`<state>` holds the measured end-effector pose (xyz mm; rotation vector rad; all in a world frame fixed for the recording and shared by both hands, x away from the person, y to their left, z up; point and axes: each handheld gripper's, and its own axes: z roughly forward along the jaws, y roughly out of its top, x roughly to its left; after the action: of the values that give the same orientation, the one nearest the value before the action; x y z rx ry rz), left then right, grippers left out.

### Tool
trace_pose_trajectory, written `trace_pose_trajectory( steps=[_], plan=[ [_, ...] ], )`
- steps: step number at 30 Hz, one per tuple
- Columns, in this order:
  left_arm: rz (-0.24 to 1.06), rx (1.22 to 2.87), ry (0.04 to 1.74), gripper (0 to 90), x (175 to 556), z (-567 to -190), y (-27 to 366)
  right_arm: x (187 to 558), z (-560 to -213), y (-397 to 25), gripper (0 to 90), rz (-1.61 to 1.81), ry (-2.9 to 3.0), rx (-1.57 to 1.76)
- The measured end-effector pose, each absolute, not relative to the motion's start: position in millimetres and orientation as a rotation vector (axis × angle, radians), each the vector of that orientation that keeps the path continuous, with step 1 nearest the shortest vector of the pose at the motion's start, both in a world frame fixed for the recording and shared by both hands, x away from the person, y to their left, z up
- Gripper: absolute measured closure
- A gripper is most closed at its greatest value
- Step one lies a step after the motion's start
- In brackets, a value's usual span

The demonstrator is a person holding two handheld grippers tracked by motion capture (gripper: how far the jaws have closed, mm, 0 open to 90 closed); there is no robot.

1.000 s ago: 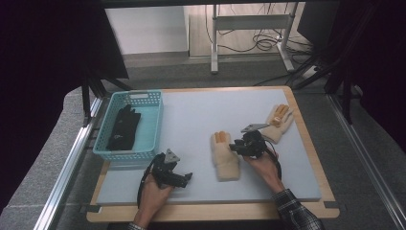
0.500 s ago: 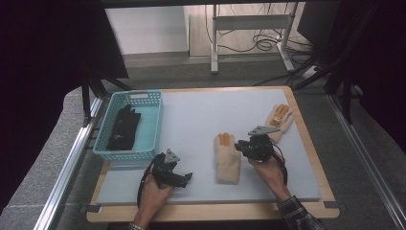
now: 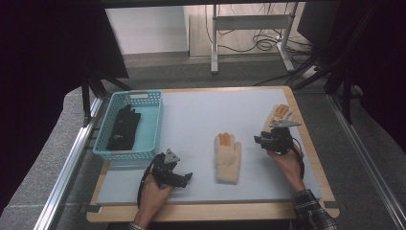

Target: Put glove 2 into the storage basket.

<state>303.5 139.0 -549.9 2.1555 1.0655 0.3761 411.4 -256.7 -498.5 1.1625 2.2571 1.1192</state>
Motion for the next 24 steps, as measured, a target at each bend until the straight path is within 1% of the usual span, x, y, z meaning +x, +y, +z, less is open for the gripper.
trace_pose_trajectory(
  steps=[7,14,17,19,22,24],
  plan=[
    [0.376,2.156,1.065,1.5,303.5,-549.9,139.0,435.3,-490.2,-296.7,54.6,1.041,2.130,1.229],
    [0.375,2.156,1.065,1.5,303.6,-549.8,139.0,467.4,-497.1,-316.9,44.0,0.973,2.070,1.290],
    [0.375,2.155,1.065,1.5,303.6,-549.9,139.0,480.0,-503.4,-317.3,38.8,0.982,2.072,1.308],
    [0.375,2.156,1.065,1.5,303.6,-549.9,139.0,487.0,-508.5,-314.9,37.0,0.966,2.078,1.308],
    [0.375,2.156,1.065,1.5,303.6,-549.9,139.0,495.1,-517.3,-311.9,37.0,0.937,2.089,1.315],
    [0.375,2.156,1.065,1.5,303.6,-549.9,139.0,497.5,-521.6,-311.2,41.6,0.937,2.082,1.325]
  ],
)
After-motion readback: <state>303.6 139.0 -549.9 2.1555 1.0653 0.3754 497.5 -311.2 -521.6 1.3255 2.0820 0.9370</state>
